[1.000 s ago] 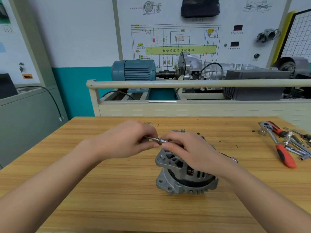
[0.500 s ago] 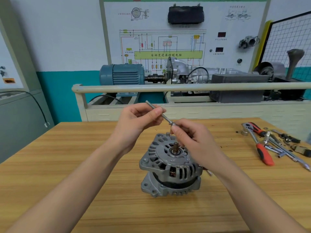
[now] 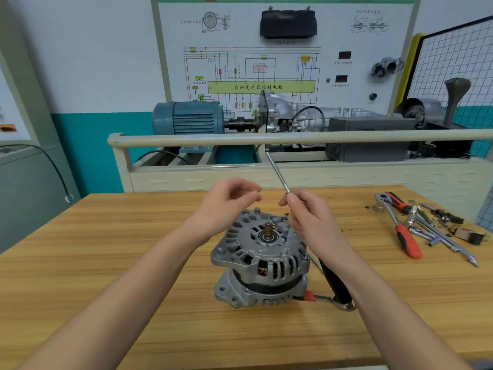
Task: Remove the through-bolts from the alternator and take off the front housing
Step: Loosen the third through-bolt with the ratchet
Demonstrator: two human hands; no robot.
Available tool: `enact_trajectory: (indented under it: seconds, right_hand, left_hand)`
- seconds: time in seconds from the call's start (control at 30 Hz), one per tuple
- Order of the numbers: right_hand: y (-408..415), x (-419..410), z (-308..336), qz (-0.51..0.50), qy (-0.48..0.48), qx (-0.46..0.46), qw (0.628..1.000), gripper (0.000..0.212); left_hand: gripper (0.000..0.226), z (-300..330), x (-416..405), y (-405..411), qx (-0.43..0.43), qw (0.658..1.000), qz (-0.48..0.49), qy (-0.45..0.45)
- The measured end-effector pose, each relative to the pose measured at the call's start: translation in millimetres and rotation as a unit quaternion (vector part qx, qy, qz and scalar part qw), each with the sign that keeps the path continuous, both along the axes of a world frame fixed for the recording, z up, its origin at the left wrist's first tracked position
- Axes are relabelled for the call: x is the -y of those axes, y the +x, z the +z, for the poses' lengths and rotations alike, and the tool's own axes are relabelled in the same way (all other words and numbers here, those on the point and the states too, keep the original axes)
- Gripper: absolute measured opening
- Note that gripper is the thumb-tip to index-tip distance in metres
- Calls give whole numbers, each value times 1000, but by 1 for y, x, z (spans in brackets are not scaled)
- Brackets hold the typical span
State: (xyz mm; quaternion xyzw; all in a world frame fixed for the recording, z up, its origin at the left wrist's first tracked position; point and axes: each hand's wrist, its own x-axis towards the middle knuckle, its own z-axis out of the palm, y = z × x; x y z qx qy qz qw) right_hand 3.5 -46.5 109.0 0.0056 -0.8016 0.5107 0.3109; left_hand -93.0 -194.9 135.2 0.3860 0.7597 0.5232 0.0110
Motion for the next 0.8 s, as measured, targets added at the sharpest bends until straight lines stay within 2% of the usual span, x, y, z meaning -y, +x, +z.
enact_trajectory:
  seconds: [0.07,0.17,0.23,0.4,0.47,0.57,0.63,0.73,0.8]
  right_hand:
    - [-1,-5,-7,-11,-34,25,999,15]
    - [-4,-7,-11,-18,-51,42,998,10]
    - [-6,-8,-11,-26,-56,44,997,11]
    - [-12,-17,-1,-24,-104,49,993,17]
    - [-16,-20,3,-16,-65,74,995,18]
    - [-25,-19,4,-1,63,141,988,15]
    - [-30,-18,0,11,130,175,976,15]
    - [-34,-17,-4,9,163,203,965,17]
    - [-35,-16,-2,-1,183,213,960,18]
  left_hand:
    - [21,-14,2,-10,-34,996,46,-71]
    - [42,-33,2,-14,-31,986,6,-163]
    - [59,-42,2,-12,-26,982,-34,-186]
    - [93,-43,2,-10,-43,974,-43,-217]
    - [103,-42,2,-9,-39,973,-50,-224]
    - [114,-45,3,-9,-13,981,-39,-188]
    - [109,-47,3,-13,18,987,-37,-154]
    - [97,-52,0,-16,27,990,-27,-133]
    - [110,-55,-2,-15,8,993,18,-112]
